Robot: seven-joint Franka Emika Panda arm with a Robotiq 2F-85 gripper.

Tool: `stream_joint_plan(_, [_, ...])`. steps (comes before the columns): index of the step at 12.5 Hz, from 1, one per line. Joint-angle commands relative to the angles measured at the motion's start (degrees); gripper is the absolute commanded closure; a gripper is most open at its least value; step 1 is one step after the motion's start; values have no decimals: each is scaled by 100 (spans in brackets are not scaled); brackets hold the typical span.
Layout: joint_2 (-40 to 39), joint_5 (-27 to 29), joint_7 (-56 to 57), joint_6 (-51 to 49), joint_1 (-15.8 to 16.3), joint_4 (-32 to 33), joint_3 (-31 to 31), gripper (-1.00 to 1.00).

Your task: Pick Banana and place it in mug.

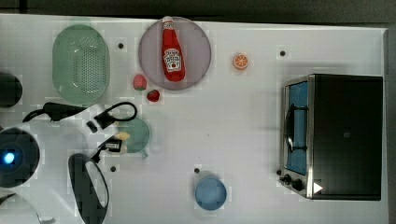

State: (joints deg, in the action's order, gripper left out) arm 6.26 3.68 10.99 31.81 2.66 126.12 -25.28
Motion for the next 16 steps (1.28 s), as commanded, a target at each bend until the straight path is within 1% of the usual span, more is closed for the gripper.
stream_joint_plan(1, [-420,-29,-906,611,-92,430,3,57])
stream_joint_plan(3, [-1018,-30,-910,1013,-99,501,32,57])
stream_joint_plan(4, [-1162,-31,-910,1154,-99,519,31,51])
stream_joint_plan(5, [-1272,-31,-910,1301,-100,575,33,32])
stream_joint_plan(7, [-1388,-49,-910,1767,-103,720,46,-16])
stream_joint_plan(10, [-1389,-49,-910,2082,-108,829,101,-83])
stream_joint_plan(11, [-1387,-49,-910,2133,-108,817,111,-100])
stream_joint_plan(14, [-1232,-44,-910,2192,-126,707,161,-100])
stream_joint_plan(16, [-831,-43,-910,1947,-177,622,345,-100])
